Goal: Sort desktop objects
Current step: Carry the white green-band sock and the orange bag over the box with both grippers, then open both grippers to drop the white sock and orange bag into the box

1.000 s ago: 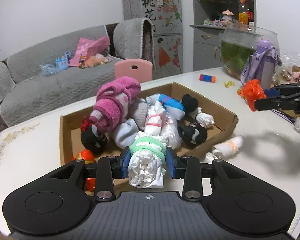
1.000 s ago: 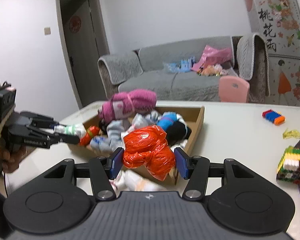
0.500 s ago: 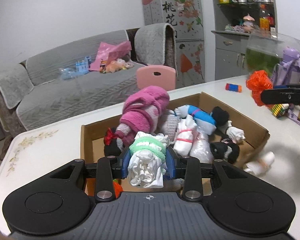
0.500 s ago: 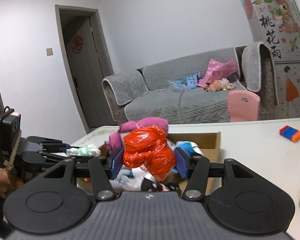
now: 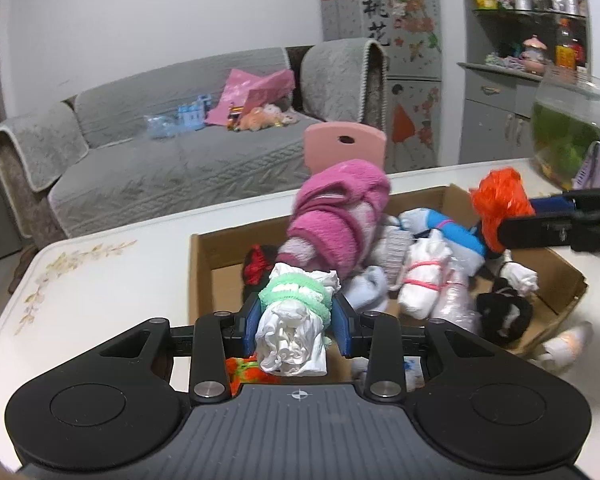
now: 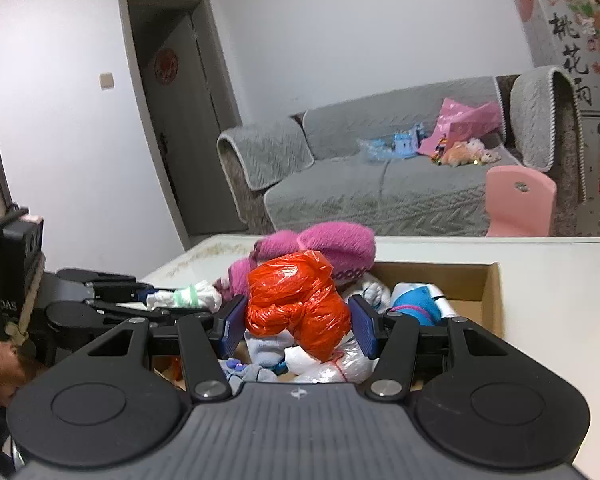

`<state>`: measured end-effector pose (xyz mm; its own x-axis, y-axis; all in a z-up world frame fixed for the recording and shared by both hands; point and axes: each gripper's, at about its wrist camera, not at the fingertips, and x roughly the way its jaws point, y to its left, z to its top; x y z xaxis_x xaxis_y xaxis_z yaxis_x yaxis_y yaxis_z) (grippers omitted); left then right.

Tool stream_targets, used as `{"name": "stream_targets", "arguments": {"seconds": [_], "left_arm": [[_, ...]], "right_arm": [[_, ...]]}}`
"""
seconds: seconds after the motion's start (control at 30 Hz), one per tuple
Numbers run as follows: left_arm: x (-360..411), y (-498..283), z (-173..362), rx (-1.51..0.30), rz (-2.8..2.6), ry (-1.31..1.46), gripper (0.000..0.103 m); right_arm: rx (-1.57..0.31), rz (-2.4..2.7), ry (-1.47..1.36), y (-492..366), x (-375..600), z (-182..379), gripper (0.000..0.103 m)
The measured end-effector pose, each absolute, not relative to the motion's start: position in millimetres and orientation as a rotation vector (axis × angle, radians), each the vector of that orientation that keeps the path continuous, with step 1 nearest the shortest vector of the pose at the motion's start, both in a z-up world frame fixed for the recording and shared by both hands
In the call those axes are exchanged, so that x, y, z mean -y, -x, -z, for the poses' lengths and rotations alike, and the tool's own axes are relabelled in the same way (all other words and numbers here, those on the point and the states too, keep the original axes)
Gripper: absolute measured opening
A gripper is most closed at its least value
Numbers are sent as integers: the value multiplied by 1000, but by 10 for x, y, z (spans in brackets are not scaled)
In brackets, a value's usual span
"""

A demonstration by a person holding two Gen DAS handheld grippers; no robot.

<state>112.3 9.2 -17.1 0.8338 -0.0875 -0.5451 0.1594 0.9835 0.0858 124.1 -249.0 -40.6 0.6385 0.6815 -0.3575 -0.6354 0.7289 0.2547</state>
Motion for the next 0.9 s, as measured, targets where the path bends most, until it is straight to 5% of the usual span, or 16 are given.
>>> {"name": "stream_targets", "arguments": {"seconds": [0.67, 0.9], "left_arm": [[-85, -1198, 413, -640, 98, -157, 45], [-37, -1192, 466, -644, 83, -181, 75]], "right_arm": [[-513, -736, 161, -1215, 1793, 599, 51], [-506, -715, 186, -1194, 1779, 616, 63]]}}
